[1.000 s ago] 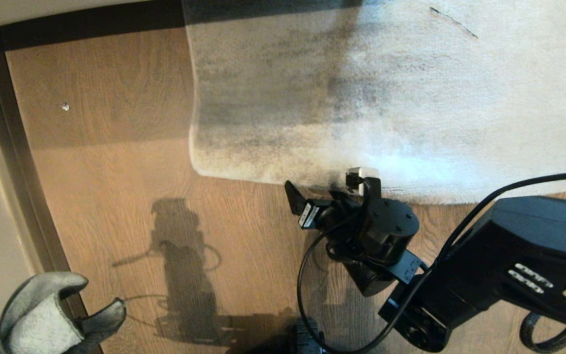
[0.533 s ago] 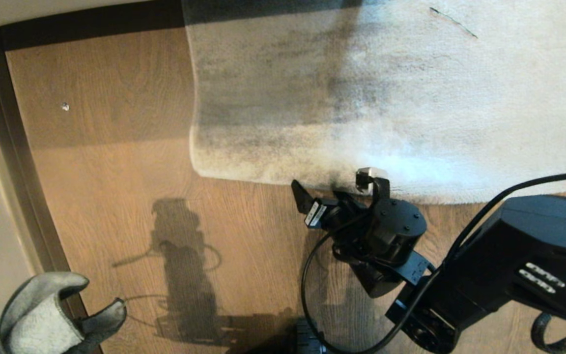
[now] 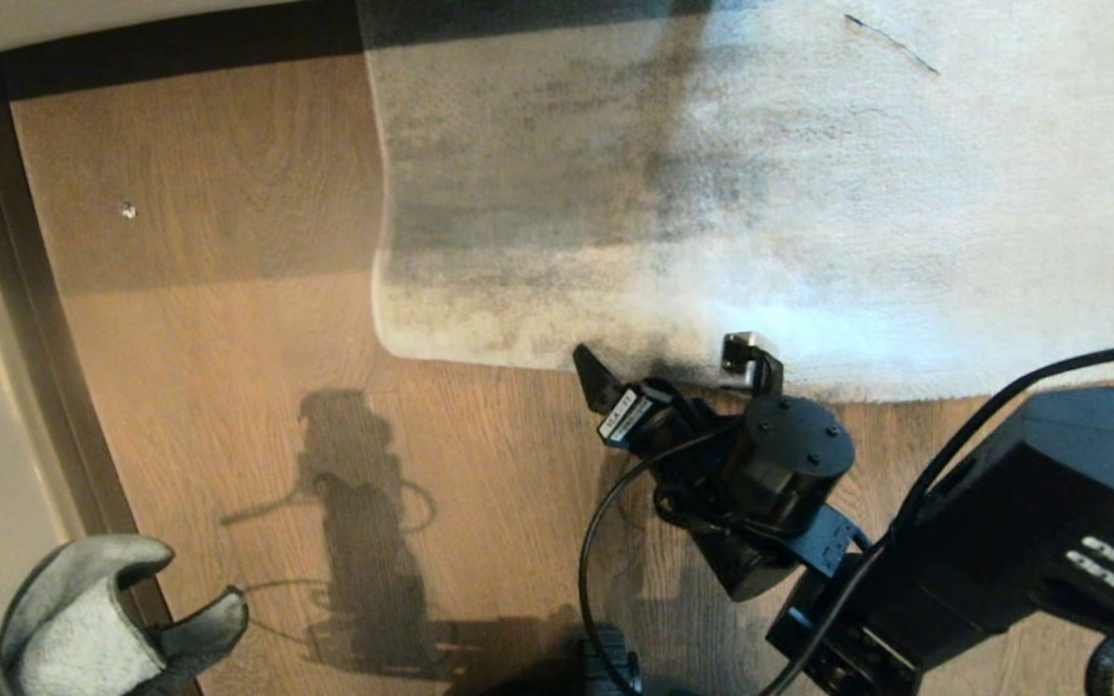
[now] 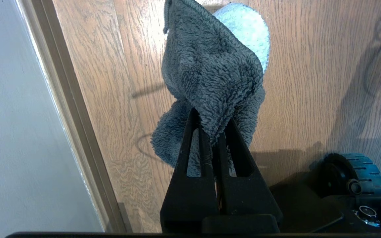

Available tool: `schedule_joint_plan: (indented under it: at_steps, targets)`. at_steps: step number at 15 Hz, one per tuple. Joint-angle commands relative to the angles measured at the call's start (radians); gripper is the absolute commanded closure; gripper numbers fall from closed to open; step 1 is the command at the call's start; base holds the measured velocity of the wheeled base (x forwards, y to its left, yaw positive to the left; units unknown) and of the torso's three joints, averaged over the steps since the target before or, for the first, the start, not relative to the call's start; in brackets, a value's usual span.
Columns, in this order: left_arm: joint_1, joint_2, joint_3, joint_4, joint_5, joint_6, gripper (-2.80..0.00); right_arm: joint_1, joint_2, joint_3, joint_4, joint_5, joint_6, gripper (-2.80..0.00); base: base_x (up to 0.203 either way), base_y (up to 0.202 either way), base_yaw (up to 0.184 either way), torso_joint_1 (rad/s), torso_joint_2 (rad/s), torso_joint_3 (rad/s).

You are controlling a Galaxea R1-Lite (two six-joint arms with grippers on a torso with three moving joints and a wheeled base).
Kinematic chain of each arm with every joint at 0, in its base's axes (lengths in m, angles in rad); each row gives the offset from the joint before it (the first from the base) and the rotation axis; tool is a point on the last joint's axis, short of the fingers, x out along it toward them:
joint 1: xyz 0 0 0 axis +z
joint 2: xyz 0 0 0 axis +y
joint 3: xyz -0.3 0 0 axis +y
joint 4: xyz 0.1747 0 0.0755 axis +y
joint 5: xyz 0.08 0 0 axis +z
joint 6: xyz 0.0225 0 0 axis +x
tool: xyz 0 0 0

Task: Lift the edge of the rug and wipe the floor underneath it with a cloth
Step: Lift up the carpet

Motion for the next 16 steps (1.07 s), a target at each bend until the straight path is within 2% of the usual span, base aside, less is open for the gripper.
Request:
schedule_joint_plan:
  at_steps: [1, 5, 8, 10, 13, 16]
  targets:
    - [0.000, 0.000, 0.000, -0.001, 0.000, 0.000, 0.00, 0.020, -0.018, -0.036, -0.044, 0.005, 0.012, -2.80, 0.000, 0.000, 0.000, 0.000, 0.00, 0.000]
    - [0.000, 0.000, 0.000, -0.001, 0.000, 0.000, 0.00, 0.020, -0.018, -0.141, -0.044, 0.030, 0.008, -2.80, 0.000, 0.000, 0.000, 0.000, 0.00, 0.000]
    - [0.000, 0.000, 0.000, -0.001, 0.000, 0.000, 0.00, 0.008, -0.010, -0.148, -0.044, 0.087, -0.089, -2.80, 0.000, 0.000, 0.000, 0.000, 0.00, 0.000]
    - [0.000, 0.000, 0.000, -0.001, 0.000, 0.000, 0.00, 0.005, 0.001, -0.144, -0.044, 0.089, -0.110, -2.80, 0.000, 0.000, 0.000, 0.000, 0.00, 0.000]
    - [0.000, 0.000, 0.000, 0.001, 0.000, 0.000, 0.00, -0.038, 0.040, -0.109, -0.044, 0.100, -0.233, -2.80, 0.000, 0.000, 0.000, 0.000, 0.00, 0.000]
    - [0.000, 0.000, 0.000, -0.001, 0.000, 0.000, 0.00, -0.059, 0.058, -0.068, -0.043, 0.106, -0.249, -2.80, 0.000, 0.000, 0.000, 0.000, 0.00, 0.000]
